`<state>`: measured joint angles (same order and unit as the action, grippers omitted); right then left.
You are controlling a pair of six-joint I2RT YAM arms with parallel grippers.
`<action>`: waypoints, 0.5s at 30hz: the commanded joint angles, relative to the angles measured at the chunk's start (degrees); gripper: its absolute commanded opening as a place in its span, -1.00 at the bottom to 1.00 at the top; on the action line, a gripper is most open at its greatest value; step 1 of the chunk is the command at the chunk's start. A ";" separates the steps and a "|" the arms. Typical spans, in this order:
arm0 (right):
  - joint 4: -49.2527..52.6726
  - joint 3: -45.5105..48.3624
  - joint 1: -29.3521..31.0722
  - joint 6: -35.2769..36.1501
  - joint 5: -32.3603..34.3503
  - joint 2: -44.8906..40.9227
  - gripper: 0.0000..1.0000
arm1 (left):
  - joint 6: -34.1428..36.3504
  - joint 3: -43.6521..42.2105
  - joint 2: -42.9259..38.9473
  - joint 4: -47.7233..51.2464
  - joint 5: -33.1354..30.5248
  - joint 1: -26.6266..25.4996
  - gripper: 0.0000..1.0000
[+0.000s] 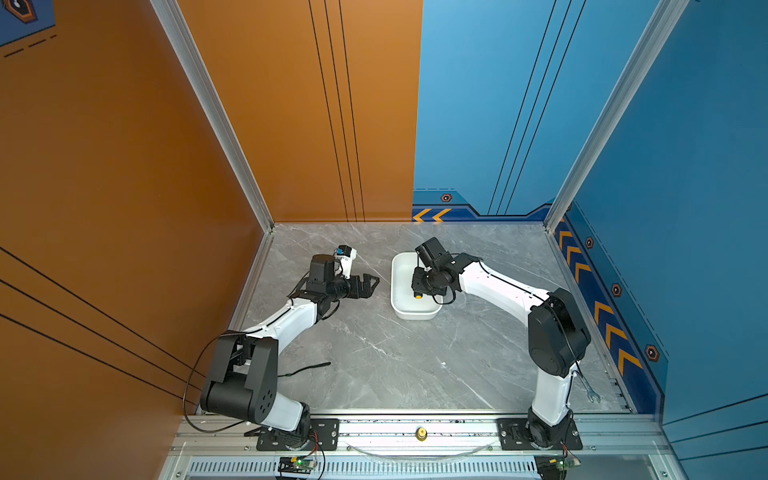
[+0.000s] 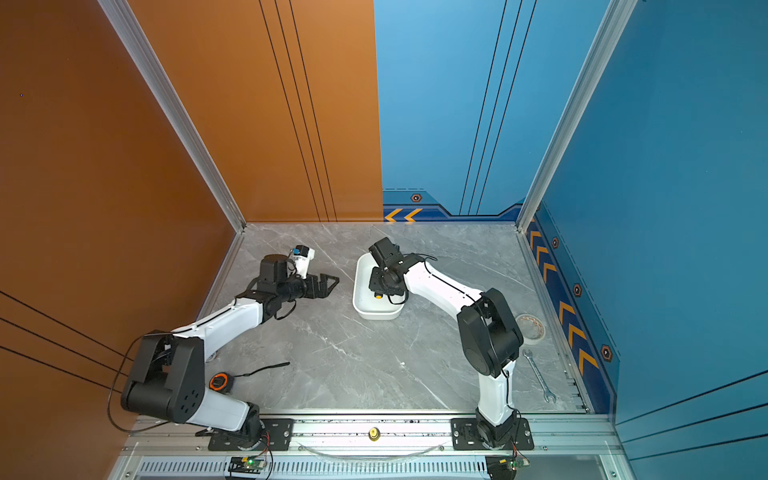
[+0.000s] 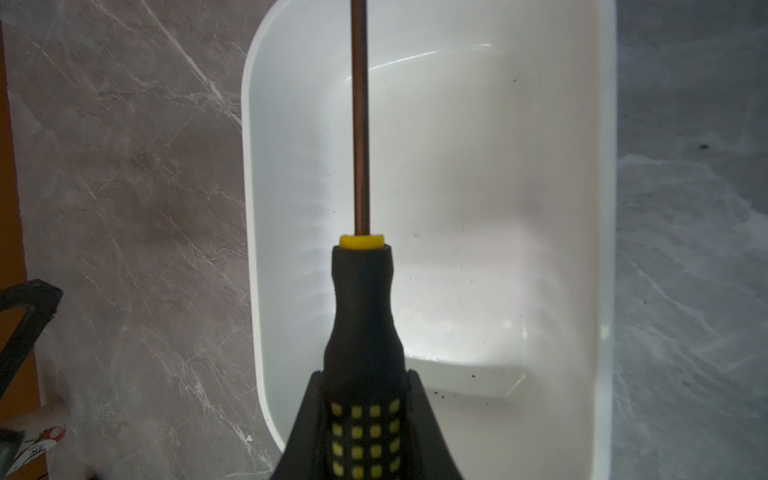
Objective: Put the screwdriver in the bin
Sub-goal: 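Lower the held screwdriver into the white bin with the right gripper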
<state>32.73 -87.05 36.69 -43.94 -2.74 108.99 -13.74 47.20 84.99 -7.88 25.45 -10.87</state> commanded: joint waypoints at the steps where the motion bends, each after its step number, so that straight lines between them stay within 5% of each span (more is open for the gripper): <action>1: -0.39 1.12 -0.23 -0.41 2.45 1.18 -1.00 | 1.17 -0.84 -0.18 -0.01 -0.61 0.50 0.96; 15: -0.30 0.03 -1.04 0.41 2.04 7.78 -1.00 | 1.34 -1.14 1.41 -0.99 0.89 0.86 0.96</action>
<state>32.38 -86.50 36.01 -43.92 -1.61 116.27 -13.30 46.96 85.65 -8.32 25.54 -10.44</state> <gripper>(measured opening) 0.170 0.979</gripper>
